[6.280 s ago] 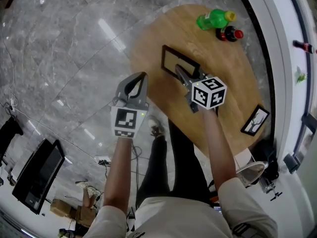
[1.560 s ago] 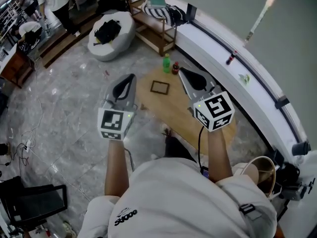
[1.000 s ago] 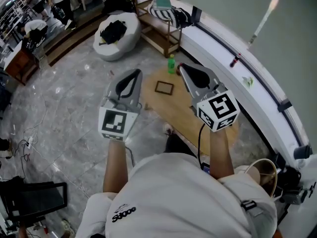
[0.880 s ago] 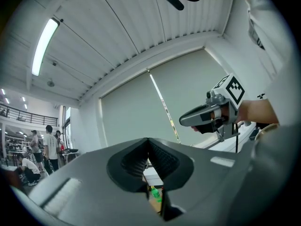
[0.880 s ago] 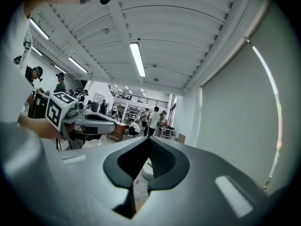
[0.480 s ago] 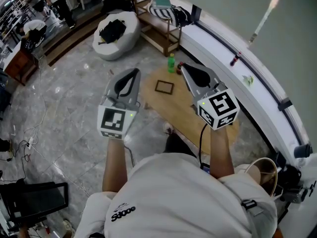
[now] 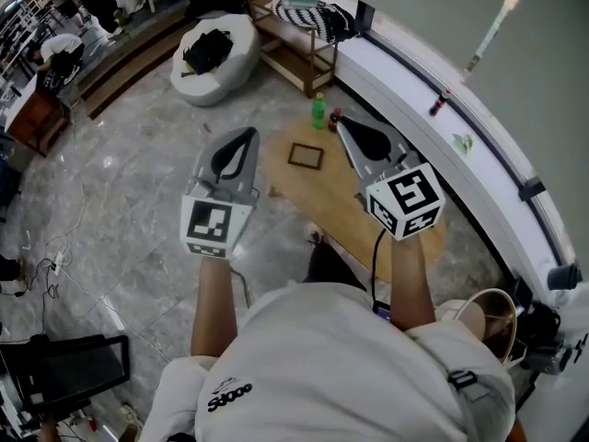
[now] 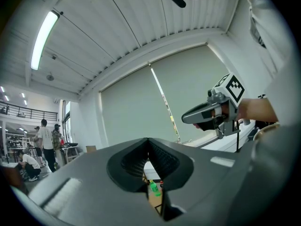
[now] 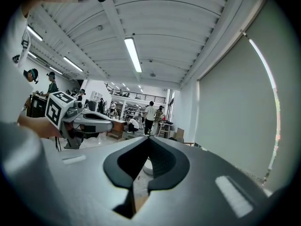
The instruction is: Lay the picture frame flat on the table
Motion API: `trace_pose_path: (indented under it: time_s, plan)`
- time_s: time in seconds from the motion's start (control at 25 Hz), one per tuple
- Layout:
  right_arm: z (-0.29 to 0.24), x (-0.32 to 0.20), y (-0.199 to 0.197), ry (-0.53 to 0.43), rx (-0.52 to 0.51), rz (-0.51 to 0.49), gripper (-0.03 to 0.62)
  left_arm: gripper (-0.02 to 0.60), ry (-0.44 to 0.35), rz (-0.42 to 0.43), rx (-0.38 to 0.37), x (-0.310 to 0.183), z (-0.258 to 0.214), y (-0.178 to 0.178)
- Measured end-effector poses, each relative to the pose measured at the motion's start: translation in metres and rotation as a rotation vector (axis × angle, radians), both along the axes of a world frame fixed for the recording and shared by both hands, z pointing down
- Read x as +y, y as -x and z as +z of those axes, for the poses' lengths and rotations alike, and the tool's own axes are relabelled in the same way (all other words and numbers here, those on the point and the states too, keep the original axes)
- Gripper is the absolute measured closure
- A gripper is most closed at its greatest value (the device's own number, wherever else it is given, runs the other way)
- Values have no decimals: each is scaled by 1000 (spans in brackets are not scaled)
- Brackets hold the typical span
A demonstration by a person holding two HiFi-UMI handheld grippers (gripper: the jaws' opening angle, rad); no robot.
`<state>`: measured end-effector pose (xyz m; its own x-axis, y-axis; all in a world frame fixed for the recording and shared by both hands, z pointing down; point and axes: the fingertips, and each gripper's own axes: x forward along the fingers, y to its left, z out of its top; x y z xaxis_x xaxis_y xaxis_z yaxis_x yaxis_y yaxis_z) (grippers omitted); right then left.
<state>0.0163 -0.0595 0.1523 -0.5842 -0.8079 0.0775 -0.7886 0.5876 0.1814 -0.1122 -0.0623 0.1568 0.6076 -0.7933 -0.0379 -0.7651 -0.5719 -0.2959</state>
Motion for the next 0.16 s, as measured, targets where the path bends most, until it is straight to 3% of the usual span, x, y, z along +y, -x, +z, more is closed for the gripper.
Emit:
trace_pose_path:
  time_s: [0.16]
  plan:
    - [4, -5, -1, 7, 0, 2, 592, 572, 7, -3, -1, -5, 5, 0]
